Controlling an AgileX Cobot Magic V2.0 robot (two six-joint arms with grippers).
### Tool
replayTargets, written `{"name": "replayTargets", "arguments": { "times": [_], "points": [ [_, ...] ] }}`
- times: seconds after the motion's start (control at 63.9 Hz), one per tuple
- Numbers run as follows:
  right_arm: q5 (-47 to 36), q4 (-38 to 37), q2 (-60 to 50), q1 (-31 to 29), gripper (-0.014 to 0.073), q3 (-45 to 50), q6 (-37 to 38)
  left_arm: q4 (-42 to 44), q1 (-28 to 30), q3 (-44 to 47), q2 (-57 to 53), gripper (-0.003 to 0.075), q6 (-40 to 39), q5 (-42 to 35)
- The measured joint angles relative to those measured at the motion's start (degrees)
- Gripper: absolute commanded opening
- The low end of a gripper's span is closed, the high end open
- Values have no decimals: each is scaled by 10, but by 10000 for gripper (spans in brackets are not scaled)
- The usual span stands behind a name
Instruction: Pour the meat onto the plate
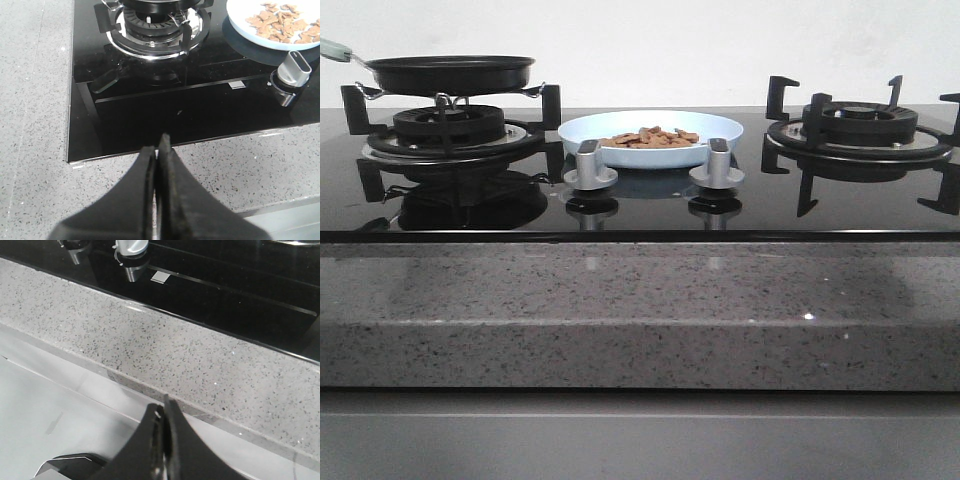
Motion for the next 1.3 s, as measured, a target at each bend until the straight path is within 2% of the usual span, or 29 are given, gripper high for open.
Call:
{"name": "replayTargets", "arguments": {
  "times": [0.36,0.532,0.735,0.954,1.079,1.298],
  "points": [
    [0,0,0,0,-69,0,0,2,0,18,-11,-20,0,-19],
    [1,0,0,0,-69,0,0,11,33,101,-69,-20,0,-106],
    [1,0,0,0,-69,0,0,-51,74,263,-190,-20,0,-252],
    [1,0,0,0,-69,0,0,-73,123,398,-317,-20,0,-362],
    [1,0,0,0,-69,0,0,-74,135,437,-337,-20,0,-418],
    [1,0,0,0,-69,1,1,-49,137,438,-337,-20,0,-449]
  ]
}}
